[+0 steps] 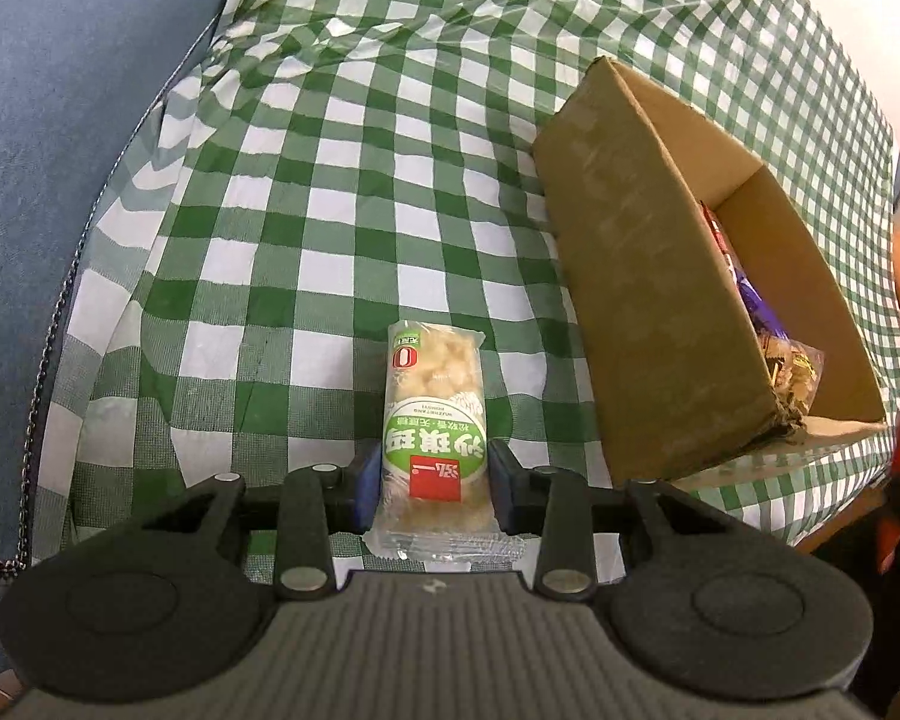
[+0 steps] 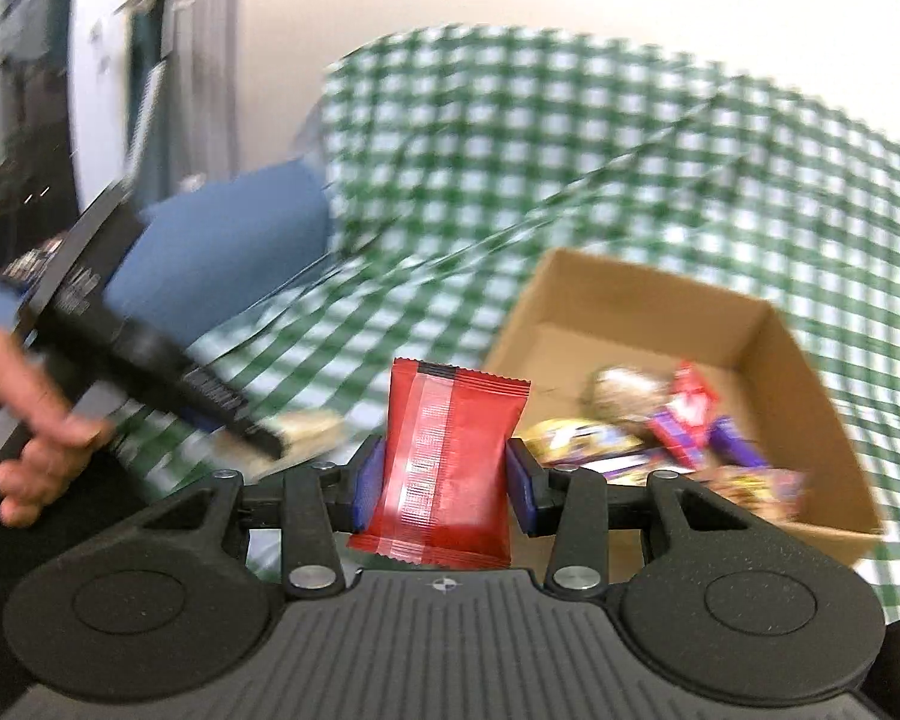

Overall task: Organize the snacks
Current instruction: 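Carry the peanut pack and red packet over the cardboard box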

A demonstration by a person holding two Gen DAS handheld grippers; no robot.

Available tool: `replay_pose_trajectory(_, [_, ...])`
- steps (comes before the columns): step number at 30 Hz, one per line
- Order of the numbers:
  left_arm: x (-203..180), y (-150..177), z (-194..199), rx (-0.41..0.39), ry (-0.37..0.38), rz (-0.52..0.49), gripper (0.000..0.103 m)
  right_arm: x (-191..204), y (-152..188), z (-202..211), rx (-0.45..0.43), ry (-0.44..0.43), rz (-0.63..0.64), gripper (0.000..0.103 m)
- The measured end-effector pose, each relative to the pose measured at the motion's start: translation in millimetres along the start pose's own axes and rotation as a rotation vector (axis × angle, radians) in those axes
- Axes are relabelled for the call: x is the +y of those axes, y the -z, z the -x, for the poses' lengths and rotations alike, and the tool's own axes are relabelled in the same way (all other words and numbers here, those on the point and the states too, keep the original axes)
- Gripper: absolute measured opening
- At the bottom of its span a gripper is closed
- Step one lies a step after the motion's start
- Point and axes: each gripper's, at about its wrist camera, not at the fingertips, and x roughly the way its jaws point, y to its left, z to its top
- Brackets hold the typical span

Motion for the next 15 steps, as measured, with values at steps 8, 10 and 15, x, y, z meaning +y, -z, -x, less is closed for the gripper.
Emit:
replay_pose_trajectory(8, [0,-8,-29,0.133,-0.052,0.024,0.044,-92,-13,-3,-0.07,0.083,-0.095,0.044])
replay_pose_trajectory(10, [-5,-9,-35,0.152,-0.082,0.003,0.046,-113,-14,-11,-0.08,0.087,-0.114,0.044])
replay_pose_trajectory(15, [-20,-8,-47,0.177,-0.165,-0.08,0.051,-155,-10,-21,-0.108,0.067,-0.165,0.044])
